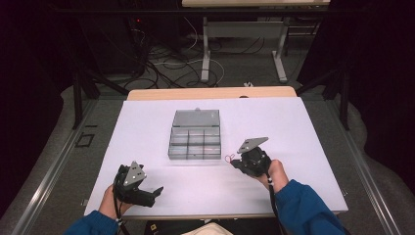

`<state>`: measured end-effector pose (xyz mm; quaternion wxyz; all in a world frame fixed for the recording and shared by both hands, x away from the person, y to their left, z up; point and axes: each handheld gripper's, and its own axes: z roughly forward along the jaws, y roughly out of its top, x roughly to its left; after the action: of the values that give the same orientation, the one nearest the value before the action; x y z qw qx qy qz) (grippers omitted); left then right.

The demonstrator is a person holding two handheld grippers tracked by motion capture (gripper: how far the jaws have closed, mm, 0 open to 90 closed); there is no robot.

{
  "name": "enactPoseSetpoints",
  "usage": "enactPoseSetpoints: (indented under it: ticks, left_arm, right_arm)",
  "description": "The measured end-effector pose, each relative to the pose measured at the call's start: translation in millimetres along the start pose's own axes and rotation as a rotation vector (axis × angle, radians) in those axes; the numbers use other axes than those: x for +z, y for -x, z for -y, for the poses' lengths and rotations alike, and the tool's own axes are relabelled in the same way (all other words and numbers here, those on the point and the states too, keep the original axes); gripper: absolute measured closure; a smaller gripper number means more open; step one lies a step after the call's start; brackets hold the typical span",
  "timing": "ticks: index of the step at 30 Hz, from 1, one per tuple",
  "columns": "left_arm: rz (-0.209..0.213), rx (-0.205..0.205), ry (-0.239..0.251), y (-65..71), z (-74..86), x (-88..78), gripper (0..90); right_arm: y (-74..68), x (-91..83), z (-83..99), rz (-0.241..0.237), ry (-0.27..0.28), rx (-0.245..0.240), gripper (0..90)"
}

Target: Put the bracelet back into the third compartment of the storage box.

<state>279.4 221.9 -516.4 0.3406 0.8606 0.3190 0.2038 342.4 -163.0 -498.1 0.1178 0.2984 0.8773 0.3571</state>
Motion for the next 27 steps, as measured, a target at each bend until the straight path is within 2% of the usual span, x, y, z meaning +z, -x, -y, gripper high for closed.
enactPoseSetpoints:
  ticks: [8,27]
  left_arm:
    - [0.003,-0.004,0.0,0.3,0.2,0.4,0.2]
    - [0.007,-0.003,-0.006,0.2,0.0,1.2,0.2]
  right_arm:
    - [7.4,-7.6,-2.3,0.028,0.023,0.009,90.0]
    - [26.1,-9.1,-13.3,0.071,0.056,0.01,90.0]
